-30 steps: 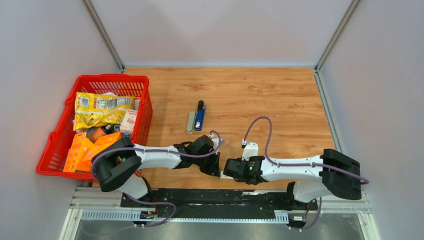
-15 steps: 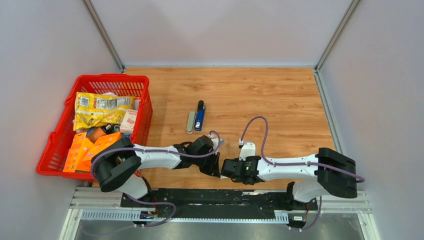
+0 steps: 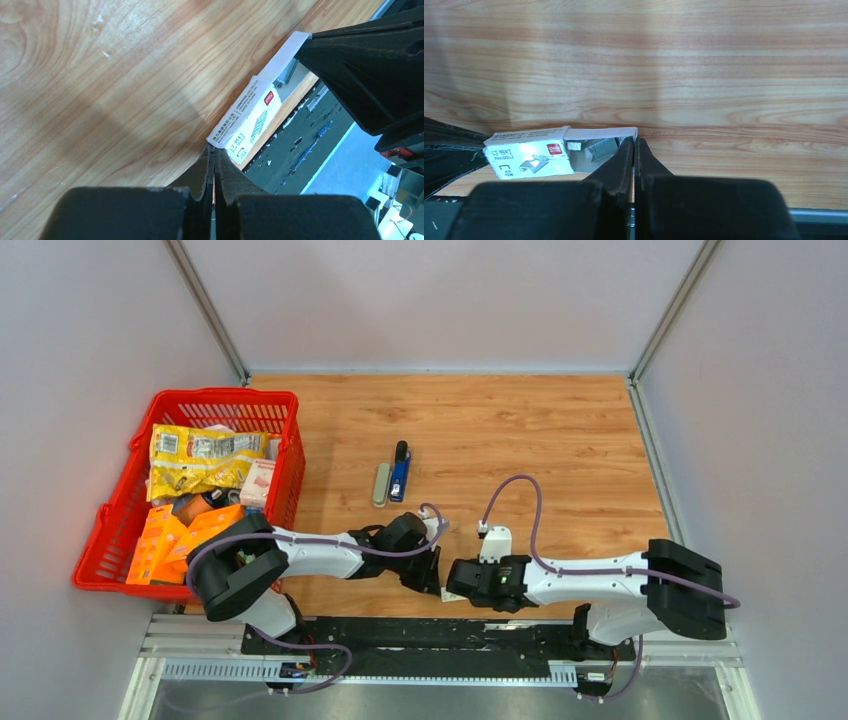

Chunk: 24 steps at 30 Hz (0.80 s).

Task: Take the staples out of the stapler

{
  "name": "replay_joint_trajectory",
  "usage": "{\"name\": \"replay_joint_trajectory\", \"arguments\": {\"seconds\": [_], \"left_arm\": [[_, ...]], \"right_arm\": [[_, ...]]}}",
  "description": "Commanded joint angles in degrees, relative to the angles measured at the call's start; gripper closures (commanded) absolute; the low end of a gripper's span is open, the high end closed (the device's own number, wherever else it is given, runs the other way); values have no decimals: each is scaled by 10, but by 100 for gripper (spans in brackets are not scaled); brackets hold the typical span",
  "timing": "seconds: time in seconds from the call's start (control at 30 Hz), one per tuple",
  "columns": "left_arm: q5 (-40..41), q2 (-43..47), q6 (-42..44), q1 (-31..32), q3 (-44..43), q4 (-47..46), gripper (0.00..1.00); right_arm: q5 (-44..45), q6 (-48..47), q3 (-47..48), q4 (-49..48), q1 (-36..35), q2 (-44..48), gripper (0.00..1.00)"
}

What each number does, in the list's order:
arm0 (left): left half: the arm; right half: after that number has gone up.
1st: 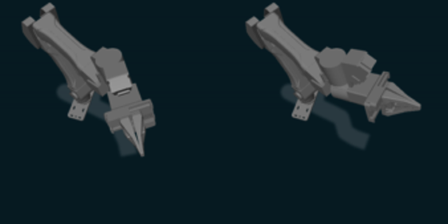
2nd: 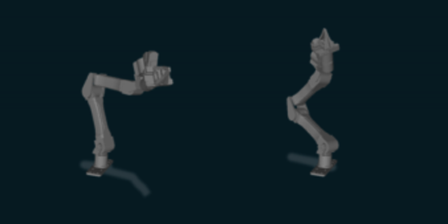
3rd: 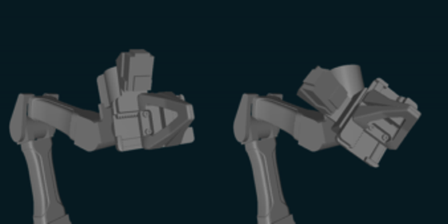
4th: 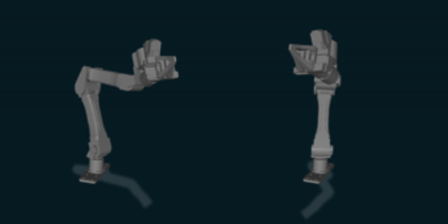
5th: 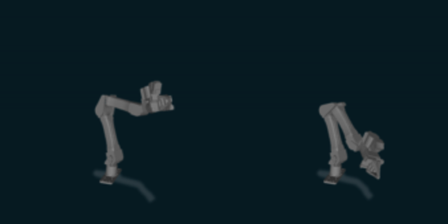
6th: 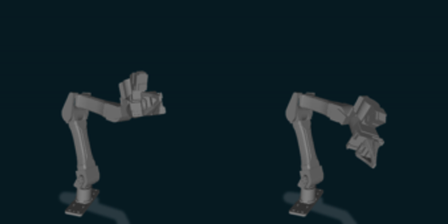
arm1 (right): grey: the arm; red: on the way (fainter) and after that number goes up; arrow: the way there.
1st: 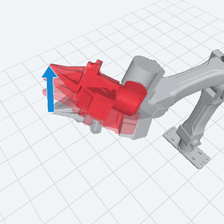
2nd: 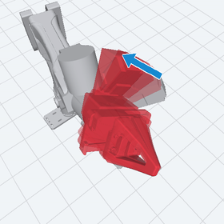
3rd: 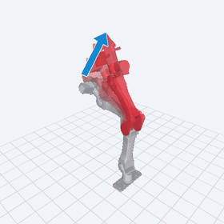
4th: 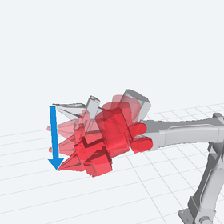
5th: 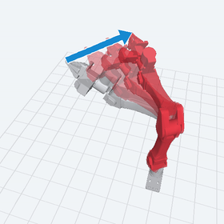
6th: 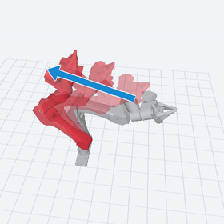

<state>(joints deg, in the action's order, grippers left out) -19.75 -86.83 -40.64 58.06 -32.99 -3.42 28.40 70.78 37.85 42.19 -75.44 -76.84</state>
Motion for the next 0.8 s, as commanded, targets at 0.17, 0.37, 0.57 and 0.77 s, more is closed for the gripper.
{"name": "replay_joint_trajectory", "arguments": {"seconds": [0.17,0.37,0.57,0.77], "left_arm": [[-3,-19,14,4,-1,-18,100],[-5,-22,14,3,-2,-20,100],[-6,-22,16,3,-6,-17,100],[-8,-22,16,4,-8,-18,100]], "right_arm": [[1,-21,21,-48,-10,-34,100],[-5,-21,28,-66,-10,-38,100],[-5,-28,43,-62,-11,-31,100],[-14,-45,47,-84,-12,-34,100]]}}
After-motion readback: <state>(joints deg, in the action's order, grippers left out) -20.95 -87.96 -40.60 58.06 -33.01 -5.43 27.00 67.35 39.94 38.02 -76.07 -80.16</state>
